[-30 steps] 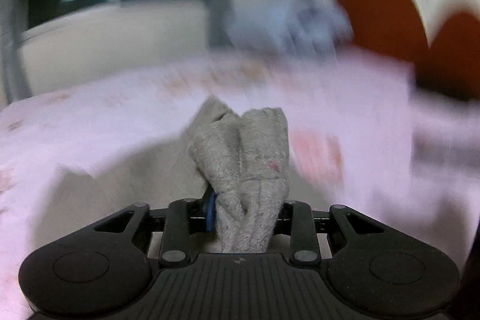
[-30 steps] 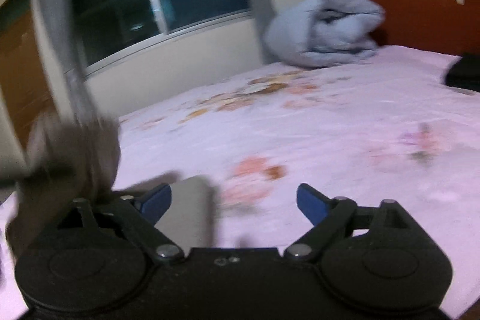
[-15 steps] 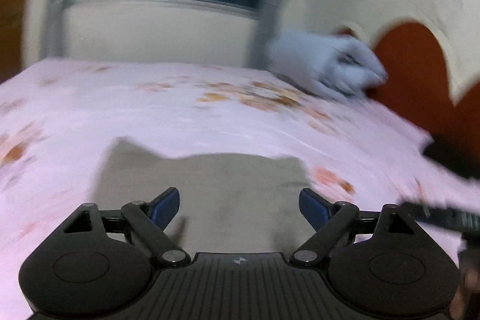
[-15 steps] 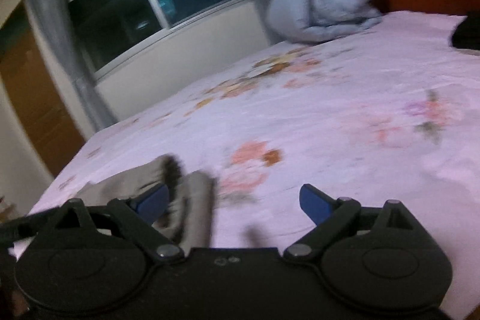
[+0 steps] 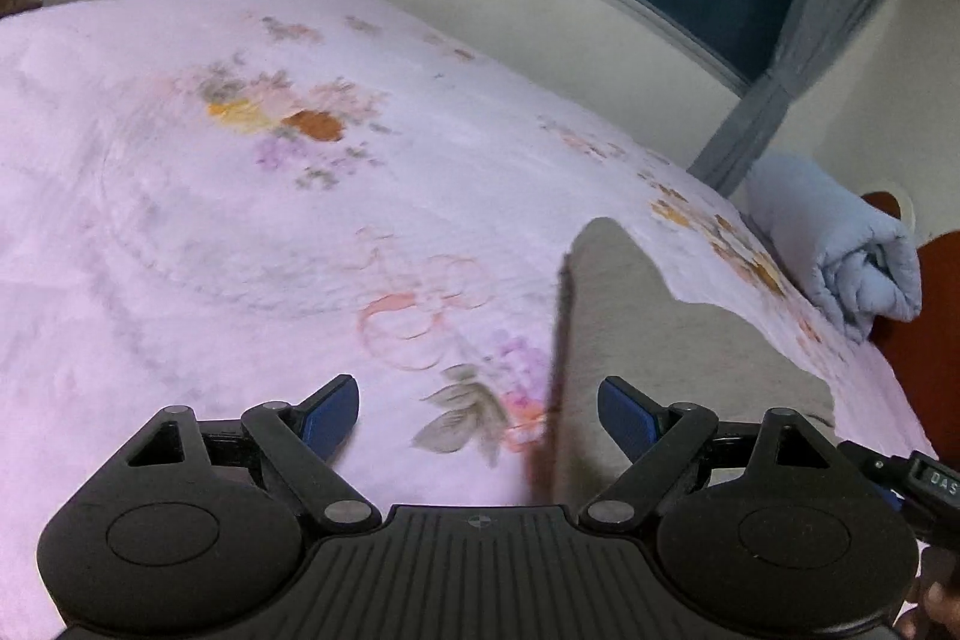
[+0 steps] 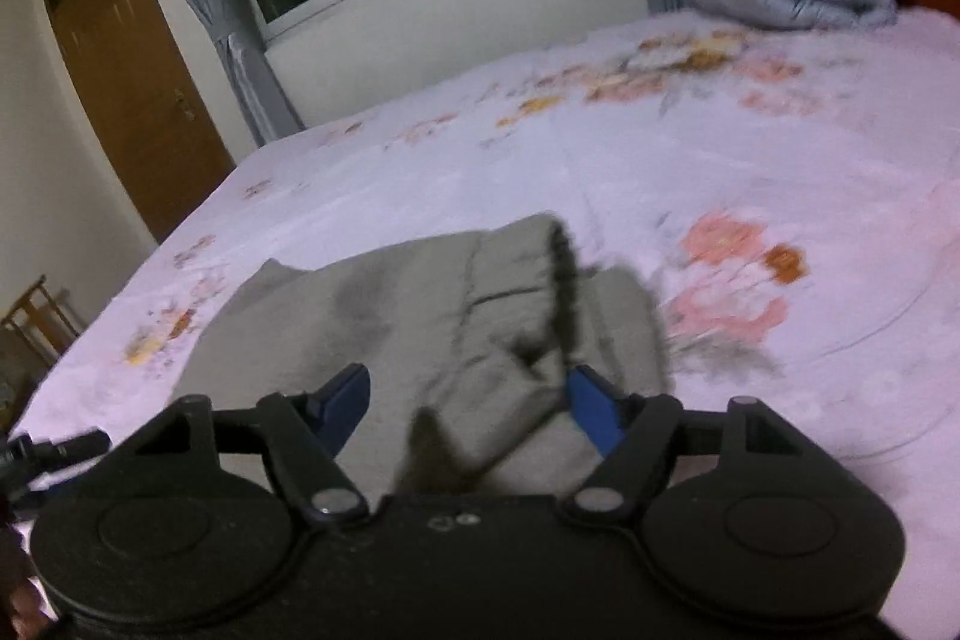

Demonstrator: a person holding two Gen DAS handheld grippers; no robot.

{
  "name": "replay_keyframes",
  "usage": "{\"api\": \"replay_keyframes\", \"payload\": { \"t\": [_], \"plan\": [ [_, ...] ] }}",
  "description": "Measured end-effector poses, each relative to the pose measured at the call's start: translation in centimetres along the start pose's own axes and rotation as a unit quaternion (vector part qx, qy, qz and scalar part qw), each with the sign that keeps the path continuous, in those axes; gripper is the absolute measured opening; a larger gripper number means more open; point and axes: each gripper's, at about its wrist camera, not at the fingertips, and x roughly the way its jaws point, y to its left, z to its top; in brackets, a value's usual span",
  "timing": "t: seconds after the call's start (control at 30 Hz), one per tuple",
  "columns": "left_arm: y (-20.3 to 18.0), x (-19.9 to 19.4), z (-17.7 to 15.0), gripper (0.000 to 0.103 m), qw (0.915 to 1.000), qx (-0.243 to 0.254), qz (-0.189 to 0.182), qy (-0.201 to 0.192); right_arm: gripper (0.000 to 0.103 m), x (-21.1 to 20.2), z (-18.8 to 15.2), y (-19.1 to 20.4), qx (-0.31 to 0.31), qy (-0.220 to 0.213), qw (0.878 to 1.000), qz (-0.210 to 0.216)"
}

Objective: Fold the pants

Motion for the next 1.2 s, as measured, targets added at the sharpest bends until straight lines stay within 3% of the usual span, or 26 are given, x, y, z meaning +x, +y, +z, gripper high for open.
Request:
{"api": "replay_keyframes", "payload": {
  "t": [0.03, 0.07, 0.13, 0.23, 0.3, 0.4, 0.5, 0.53, 0.57, 0.6, 0.63, 0.73, 0.9, 1.0, 1.03, 1.07, 1.1, 1.13, 1.2],
  "plan": [
    [0.2, 0.2, 0.0, 0.086, 1.0, -0.005, 0.0, 0.002, 0.046, 0.1, 0.0, 0.0, 0.001, -0.003, 1.0, 0.001],
    [0.6, 0.4, -0.2, 0.086, 0.9999, -0.01, -0.002, 0.004, 0.008, -0.1, 0.1, -0.4, 0.012, -0.009, 1.0, 0.017],
    [1.1, 0.7, -0.3, 0.086, 0.9998, -0.016, -0.005, 0.003, 0.008, -1.1, 0.4, -1.8, 0.048, -0.015, 0.998, 0.04],
    [1.2, 1.1, -0.3, 0.086, 0.9998, -0.019, -0.011, 0.003, 0.008, -1.5, -0.6, -2.6, 0.028, 0.004, 0.999, 0.018],
    [1.2, 1.5, 0.0, 0.086, 0.9997, -0.017, -0.017, 0.004, 0.008, -0.9, -1.7, -3.9, 0.047, 0.018, 0.999, 0.007],
    [1.2, 1.6, -0.1, 0.086, 0.9998, -0.011, -0.018, 0.004, 0.011, -2.2, -1.7, -5.2, 0.072, 0.002, 0.997, 0.014],
    [1.4, 1.6, -0.1, 0.086, 0.9995, -0.022, -0.023, -0.002, 0.029, -4.7, -1.7, -6.3, 0.121, -0.046, 0.991, 0.028],
    [1.5, 1.7, -0.1, 0.086, 0.9994, -0.026, -0.024, -0.003, 0.04, -5.0, -1.8, -7.1, 0.149, -0.044, 0.987, 0.04],
    [1.5, 1.8, -0.1, 0.086, 0.9993, -0.03, -0.023, -0.004, 0.066, -5.0, -1.9, -7.8, 0.179, -0.034, 0.982, 0.055],
    [1.5, 1.8, -0.1, 0.086, 0.9993, -0.03, -0.022, -0.004, 0.076, -5.0, -2.2, -8.3, 0.2, -0.03, 0.977, 0.068],
    [1.4, 1.9, -0.2, 0.086, 0.9994, -0.029, -0.021, -0.005, 0.077, -5.2, -2.5, -8.5, 0.214, -0.034, 0.973, 0.08],
    [1.2, 1.9, -0.3, 0.086, 0.9995, -0.025, -0.018, -0.005, 0.073, -4.3, -2.7, -8.5, 0.236, -0.013, 0.968, 0.087],
    [1.5, 1.7, -0.3, 0.086, 0.9989, -0.041, -0.02, -0.01, 0.067, -1.4, -3.9, -8.6, 0.298, 0.031, 0.946, 0.122],
    [1.6, 1.8, -0.4, 0.086, 0.9988, -0.044, -0.02, -0.01, 0.065, -0.5, -3.9, -8.2, 0.309, 0.028, 0.942, 0.126],
    [1.6, 1.9, -0.4, 0.086, 0.9988, -0.043, -0.019, -0.009, 0.059, -0.1, -3.7, -8.0, 0.304, 0.029, 0.944, 0.122],
    [1.6, 1.9, -0.4, 0.086, 0.9989, -0.042, -0.018, -0.008, 0.034, -0.1, -3.6, -7.9, 0.296, 0.033, 0.947, 0.118],
    [1.5, 1.9, -0.4, 0.086, 0.999, -0.041, -0.018, -0.008, 0.033, -0.3, -3.3, -7.6, 0.281, 0.028, 0.951, 0.124],
    [1.5, 1.9, -0.5, 0.086, 0.999, -0.041, -0.019, -0.009, 0.021, -0.9, -2.8, -7.3, 0.263, 0.014, 0.957, 0.124],
    [1.6, 1.9, -0.5, 0.087, 0.9988, -0.043, -0.021, -0.01, 0.021, -2.8, -2.1, -6.3, 0.227, -0.016, 0.966, 0.125]
  ]
}}
